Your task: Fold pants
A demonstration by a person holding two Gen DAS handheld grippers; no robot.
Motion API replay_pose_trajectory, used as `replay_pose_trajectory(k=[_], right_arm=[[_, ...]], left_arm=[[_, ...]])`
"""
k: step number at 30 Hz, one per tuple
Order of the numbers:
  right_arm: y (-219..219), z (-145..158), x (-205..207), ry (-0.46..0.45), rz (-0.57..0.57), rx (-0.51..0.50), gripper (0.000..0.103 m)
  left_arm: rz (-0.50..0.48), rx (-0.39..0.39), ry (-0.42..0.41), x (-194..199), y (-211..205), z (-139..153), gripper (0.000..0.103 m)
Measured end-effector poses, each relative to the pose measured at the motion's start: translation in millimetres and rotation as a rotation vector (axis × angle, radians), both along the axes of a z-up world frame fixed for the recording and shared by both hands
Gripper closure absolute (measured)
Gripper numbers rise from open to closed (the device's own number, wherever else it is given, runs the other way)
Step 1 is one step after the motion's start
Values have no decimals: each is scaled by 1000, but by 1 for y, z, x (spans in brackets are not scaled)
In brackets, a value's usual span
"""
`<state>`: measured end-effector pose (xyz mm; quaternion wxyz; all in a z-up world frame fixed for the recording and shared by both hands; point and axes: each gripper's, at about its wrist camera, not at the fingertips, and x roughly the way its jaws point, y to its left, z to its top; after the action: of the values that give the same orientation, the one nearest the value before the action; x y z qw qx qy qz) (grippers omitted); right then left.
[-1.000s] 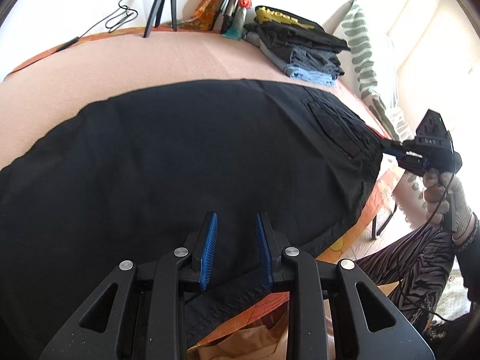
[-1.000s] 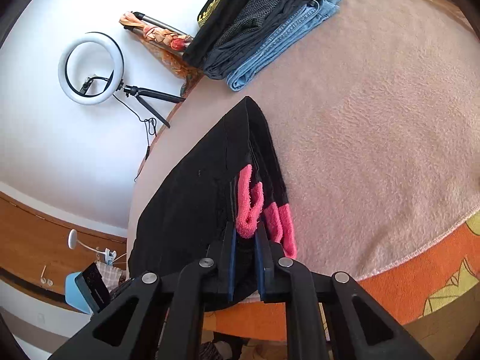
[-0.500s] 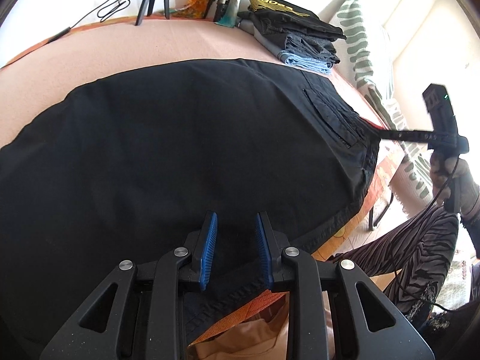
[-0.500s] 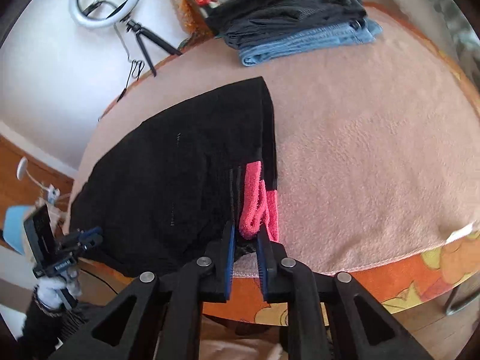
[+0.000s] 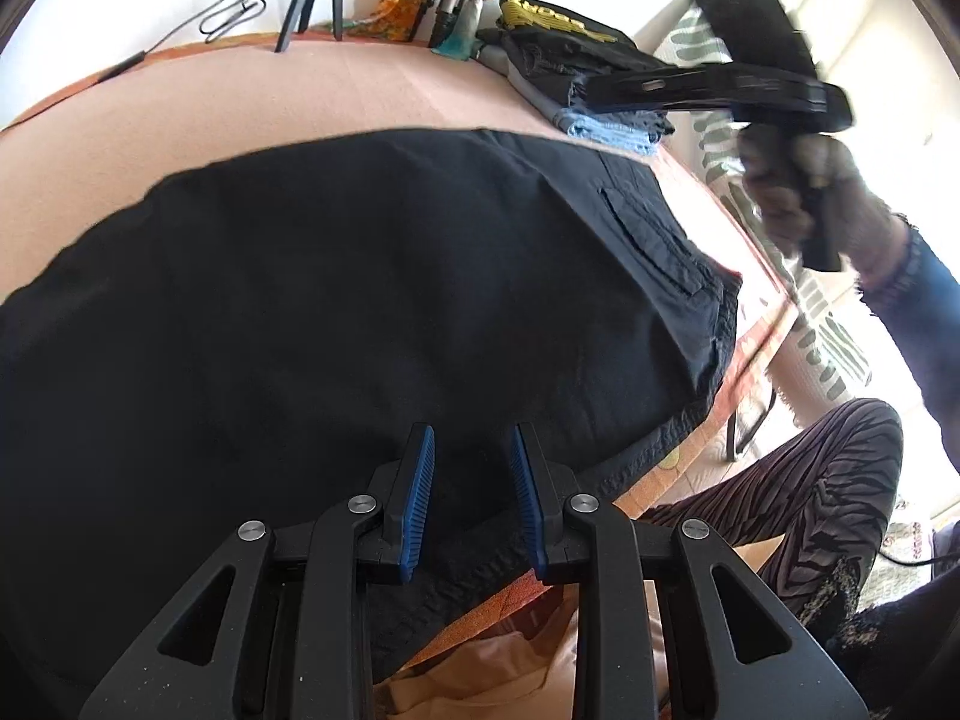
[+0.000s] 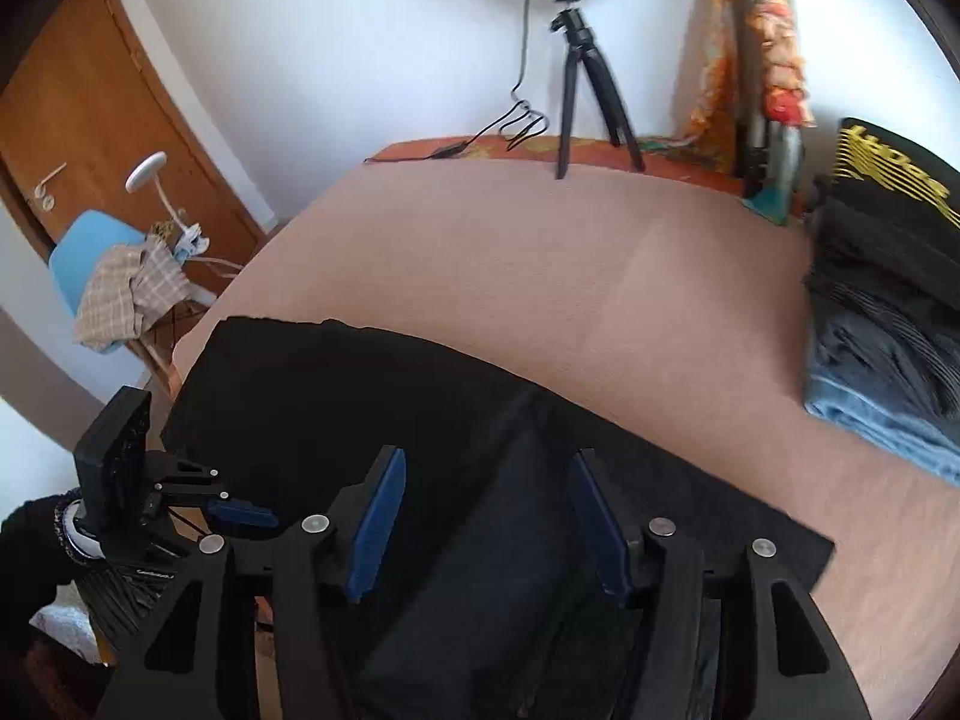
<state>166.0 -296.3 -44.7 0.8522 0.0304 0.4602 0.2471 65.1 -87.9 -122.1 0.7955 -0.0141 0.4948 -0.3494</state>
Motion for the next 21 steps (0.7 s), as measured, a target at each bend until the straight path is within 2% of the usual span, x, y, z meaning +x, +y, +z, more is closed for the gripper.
replay_pose_trajectory(k=[3,7,12,14,15,16,17,19,21], right_arm=[[14,-20,40,42,46,20,39],[29,-44,68,93,117,42,27],[40,-64,78,154,192,127,29],[50,-67,75,145,226,97,41],[53,-67,71,141,245,83,57],[58,-66,67,126,254,62,68],[60,-63,64,109,257,50,72],[63,-53,54,56,248,21,87],[68,-40,38,-24,252,-15,93]], left_arm=[[28,-25,-15,10,8,8,78],[73,-34,-44,29,16,18,78],[132,-43,-71,51,29,26,78],[164,-46,-74,60,36,27,78],[178,-47,-76,63,39,28,78],[191,-48,-77,66,41,28,78],[203,-48,-78,69,43,27,78],[222,-48,-83,73,45,27,78],[241,-55,-90,77,48,28,78]])
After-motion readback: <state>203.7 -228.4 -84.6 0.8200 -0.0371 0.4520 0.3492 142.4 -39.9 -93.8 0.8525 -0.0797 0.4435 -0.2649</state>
